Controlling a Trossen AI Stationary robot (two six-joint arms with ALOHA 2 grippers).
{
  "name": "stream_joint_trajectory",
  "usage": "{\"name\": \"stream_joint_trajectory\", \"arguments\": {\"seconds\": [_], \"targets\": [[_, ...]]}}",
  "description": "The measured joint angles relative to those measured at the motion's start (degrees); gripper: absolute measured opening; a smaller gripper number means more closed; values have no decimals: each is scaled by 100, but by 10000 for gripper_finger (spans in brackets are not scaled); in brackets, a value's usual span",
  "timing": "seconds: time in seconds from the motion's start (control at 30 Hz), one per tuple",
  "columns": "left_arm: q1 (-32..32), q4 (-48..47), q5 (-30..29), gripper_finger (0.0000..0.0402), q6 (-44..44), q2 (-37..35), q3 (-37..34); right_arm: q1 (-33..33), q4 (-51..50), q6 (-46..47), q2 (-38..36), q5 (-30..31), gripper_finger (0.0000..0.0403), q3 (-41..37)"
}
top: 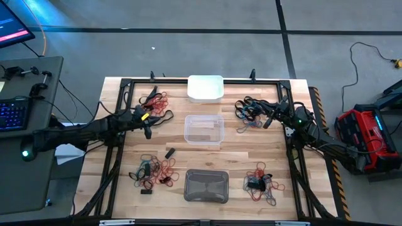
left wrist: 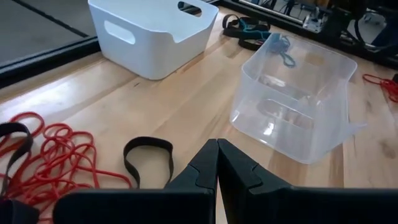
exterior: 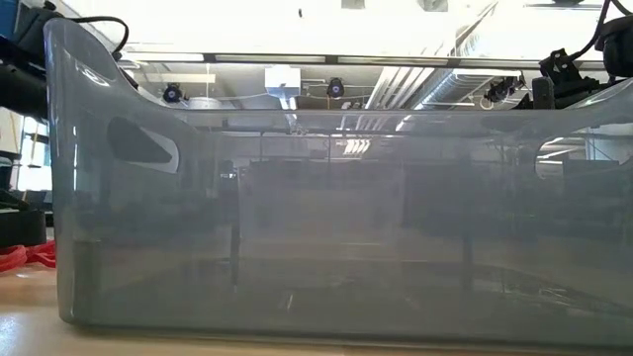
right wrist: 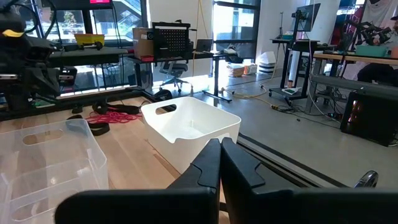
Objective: Sort rubber bands into baskets
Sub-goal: Put the black rubber band into the white bin
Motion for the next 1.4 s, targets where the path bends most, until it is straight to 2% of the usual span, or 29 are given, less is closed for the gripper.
{"name": "stream_joint_trajectory", "arguments": {"seconds": [0.17, 0.3, 0.4, 0.67, 0.8, 0.9, 1.13, 1.27, 1.4], "targets": [[0, -6, -3, 0, 339, 30, 20, 0, 0, 0, 0, 0, 0, 0], [0, 449, -367, 0, 261, 29, 42, 0, 0, 0, 0, 0, 0, 0], [0, 559, -424, 0, 258, 28, 44, -2, 0, 0, 0, 0, 0, 0], [-7, 168, -255, 0, 561, 70, 46, -2, 0, 0, 0, 0, 0, 0], [8, 429, -198, 0, 497, 119, 119, -2, 0, 0, 0, 0, 0, 0], [-2, 172, 193, 0, 490, 170, 421, 0, 0, 0, 0, 0, 0, 0], [40, -343, 252, 0, 464, 670, 959, -2, 0, 0, 0, 0, 0, 0], [48, -781, 324, 1, 417, 1163, 1189, -2, 0, 0, 0, 0, 0, 1], [48, -767, 178, 8, 416, 1754, 1436, -2, 0, -2, 0, 0, 0, 0]]}}
